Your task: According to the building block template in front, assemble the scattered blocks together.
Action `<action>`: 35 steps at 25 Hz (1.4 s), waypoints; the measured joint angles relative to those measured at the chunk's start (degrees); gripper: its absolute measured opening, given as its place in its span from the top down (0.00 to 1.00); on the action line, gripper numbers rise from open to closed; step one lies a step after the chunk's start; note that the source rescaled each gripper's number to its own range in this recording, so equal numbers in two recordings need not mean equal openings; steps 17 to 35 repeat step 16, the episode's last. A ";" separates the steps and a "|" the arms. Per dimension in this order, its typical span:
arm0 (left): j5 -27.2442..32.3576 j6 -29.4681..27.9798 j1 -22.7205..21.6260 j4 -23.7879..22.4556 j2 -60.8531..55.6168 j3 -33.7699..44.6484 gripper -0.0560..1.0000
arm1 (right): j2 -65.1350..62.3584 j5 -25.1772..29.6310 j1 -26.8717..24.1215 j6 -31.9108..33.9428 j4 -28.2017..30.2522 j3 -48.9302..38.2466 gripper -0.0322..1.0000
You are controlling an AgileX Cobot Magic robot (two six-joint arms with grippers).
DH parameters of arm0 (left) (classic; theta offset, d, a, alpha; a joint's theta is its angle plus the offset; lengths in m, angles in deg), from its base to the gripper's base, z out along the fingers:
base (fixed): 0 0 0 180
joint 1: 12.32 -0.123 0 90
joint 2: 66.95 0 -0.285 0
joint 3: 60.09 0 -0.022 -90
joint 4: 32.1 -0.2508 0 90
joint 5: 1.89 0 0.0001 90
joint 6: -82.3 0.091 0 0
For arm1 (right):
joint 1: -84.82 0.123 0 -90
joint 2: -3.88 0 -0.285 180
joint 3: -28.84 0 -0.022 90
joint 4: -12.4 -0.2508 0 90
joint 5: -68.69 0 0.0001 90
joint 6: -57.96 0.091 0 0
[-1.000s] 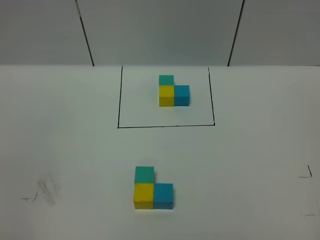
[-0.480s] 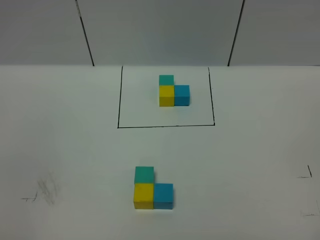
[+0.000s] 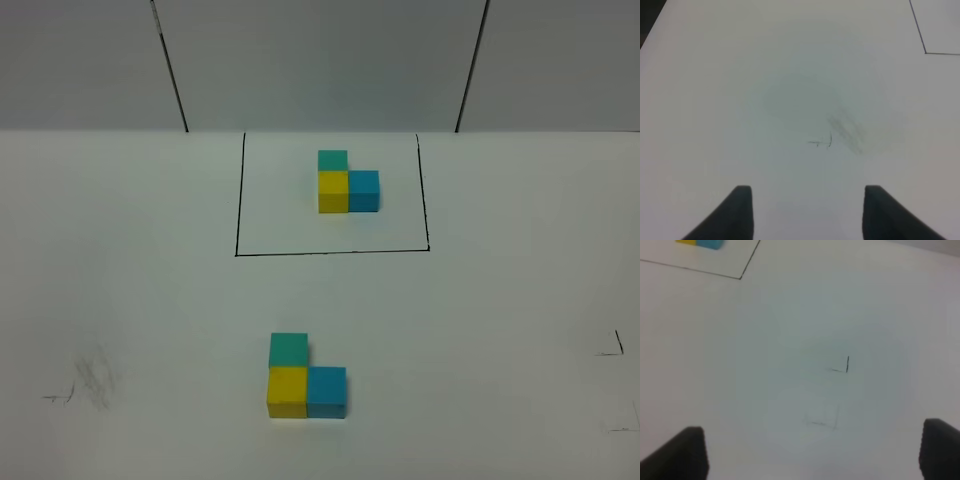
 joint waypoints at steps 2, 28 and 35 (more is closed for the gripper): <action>0.00 0.00 0.00 0.00 0.00 0.00 0.85 | 0.00 -0.14 0.00 0.77 0.62 0.00 0.21; 0.00 -0.04 0.00 0.00 0.00 0.00 0.85 | 0.00 -0.18 0.00 1.78 0.92 0.00 0.22; 0.00 -0.04 0.00 0.00 0.00 0.00 0.85 | 0.00 -0.18 0.00 1.78 0.92 0.00 0.22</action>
